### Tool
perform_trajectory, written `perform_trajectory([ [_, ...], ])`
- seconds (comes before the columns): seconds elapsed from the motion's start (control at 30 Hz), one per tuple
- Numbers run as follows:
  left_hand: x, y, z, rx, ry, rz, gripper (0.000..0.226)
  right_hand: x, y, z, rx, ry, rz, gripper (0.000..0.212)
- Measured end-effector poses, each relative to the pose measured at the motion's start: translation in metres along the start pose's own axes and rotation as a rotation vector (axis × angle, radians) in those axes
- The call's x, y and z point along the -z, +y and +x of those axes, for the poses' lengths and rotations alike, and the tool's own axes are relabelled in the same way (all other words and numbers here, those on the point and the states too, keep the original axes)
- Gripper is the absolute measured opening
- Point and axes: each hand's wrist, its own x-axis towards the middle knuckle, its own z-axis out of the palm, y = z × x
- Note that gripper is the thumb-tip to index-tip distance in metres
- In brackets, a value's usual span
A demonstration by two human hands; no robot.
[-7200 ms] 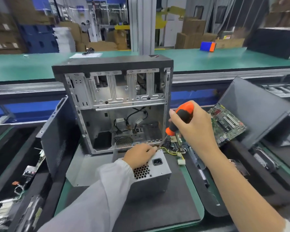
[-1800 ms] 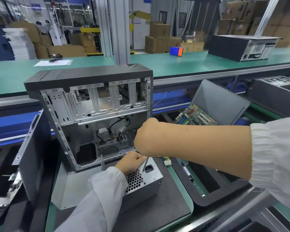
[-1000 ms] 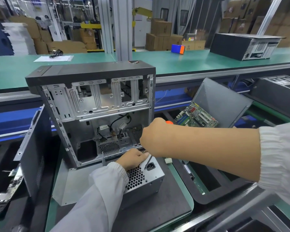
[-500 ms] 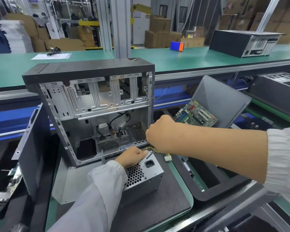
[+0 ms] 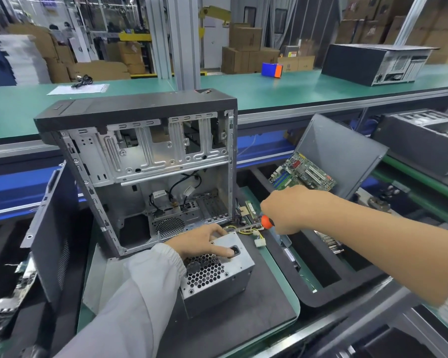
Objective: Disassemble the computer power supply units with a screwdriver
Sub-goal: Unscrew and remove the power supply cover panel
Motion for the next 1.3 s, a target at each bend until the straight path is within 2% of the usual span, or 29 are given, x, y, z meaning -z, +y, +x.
perform_trajectory([
  [0.13,-0.003,-0.004,-0.001,-0.051,0.041,0.063,0.053,-0.008,0.0,0.001,-0.018,0.03,0.063,0.007],
  [0.33,-0.004,-0.003,-0.006,-0.106,0.051,0.152,0.052,-0.018,0.0,0.003,-0.037,0.064,0.105,0.015],
  [0.43,-0.008,-0.002,-0.011,-0.154,0.086,0.274,0.054,-0.022,0.0,0.003,-0.037,0.066,0.114,0.009],
  [0.5,-0.01,-0.004,-0.014,-0.192,0.109,0.364,0.053,-0.023,-0.001,0.003,-0.039,0.062,0.125,0.008],
  [0.67,-0.013,-0.006,-0.021,-0.255,0.197,0.397,0.046,-0.026,-0.003,0.004,-0.053,0.079,0.139,0.011],
  [0.7,-0.015,-0.005,-0.022,-0.292,0.278,0.489,0.042,-0.026,-0.003,0.004,-0.054,0.084,0.141,0.012],
  [0.8,-0.021,-0.003,-0.028,-0.437,0.503,1.045,0.025,-0.027,-0.003,0.005,-0.055,0.095,0.145,0.011],
  [0.93,-0.038,0.01,-0.034,-0.451,0.514,1.396,0.011,-0.024,-0.003,0.005,-0.059,0.067,0.168,0.01],
  [1.07,-0.052,0.02,-0.022,-0.377,0.356,1.486,0.022,-0.021,-0.002,0.003,-0.063,0.031,0.189,0.011],
  [1.3,-0.046,0.021,-0.027,-0.388,0.388,1.385,0.023,-0.023,0.0,0.005,-0.056,0.023,0.197,0.014],
])
